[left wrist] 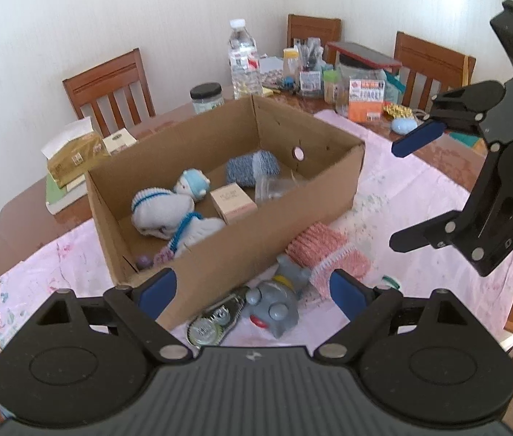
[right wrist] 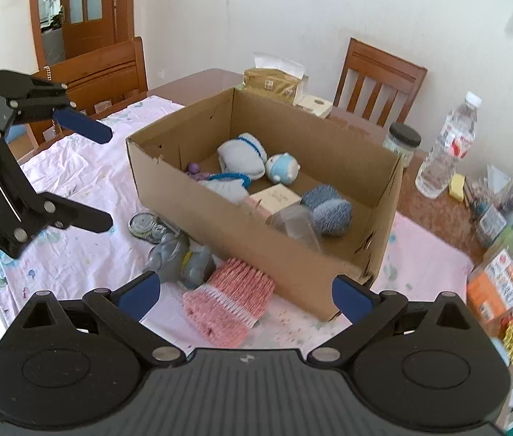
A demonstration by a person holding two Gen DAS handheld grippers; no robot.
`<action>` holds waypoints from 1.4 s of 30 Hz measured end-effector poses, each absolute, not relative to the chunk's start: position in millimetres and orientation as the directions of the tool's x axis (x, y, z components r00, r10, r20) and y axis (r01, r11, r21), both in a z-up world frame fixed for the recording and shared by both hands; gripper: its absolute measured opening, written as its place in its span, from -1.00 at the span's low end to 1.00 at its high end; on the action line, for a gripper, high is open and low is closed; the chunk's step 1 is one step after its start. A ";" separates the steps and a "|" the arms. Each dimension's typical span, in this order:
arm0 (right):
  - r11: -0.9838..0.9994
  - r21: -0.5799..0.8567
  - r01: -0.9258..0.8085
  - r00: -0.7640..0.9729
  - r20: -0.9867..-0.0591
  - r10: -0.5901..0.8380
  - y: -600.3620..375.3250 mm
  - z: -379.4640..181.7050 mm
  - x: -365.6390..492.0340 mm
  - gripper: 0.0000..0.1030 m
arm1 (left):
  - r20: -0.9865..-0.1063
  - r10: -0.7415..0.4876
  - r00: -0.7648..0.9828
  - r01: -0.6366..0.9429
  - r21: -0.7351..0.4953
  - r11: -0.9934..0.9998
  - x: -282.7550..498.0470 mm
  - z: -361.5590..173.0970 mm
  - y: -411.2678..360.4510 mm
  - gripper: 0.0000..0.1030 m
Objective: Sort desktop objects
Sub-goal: 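Move both tools back toward the grey toy mouse and white bottle, then close the left tool on the grey toy mouse while the right tool approaches the white bottle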
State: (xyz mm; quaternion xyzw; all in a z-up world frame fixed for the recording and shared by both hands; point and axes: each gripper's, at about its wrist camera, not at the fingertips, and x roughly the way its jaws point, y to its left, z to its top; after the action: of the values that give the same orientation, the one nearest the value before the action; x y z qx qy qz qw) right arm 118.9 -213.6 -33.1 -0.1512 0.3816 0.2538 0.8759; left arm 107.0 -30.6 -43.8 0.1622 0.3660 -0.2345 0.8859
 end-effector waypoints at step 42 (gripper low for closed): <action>0.904 0.037 -0.427 0.484 -0.835 0.263 -227.2 -91.2 93.9 0.99 | -0.798 -0.301 0.522 0.584 0.078 0.808 147.7 -135.2 -59.6 0.09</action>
State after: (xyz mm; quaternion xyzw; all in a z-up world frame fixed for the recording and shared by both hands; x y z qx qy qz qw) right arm 93.9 -227.2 -91.2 -0.0880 0.4666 0.2011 0.8568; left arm 147.7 -59.6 -135.2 0.1710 0.4149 -0.2587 0.8554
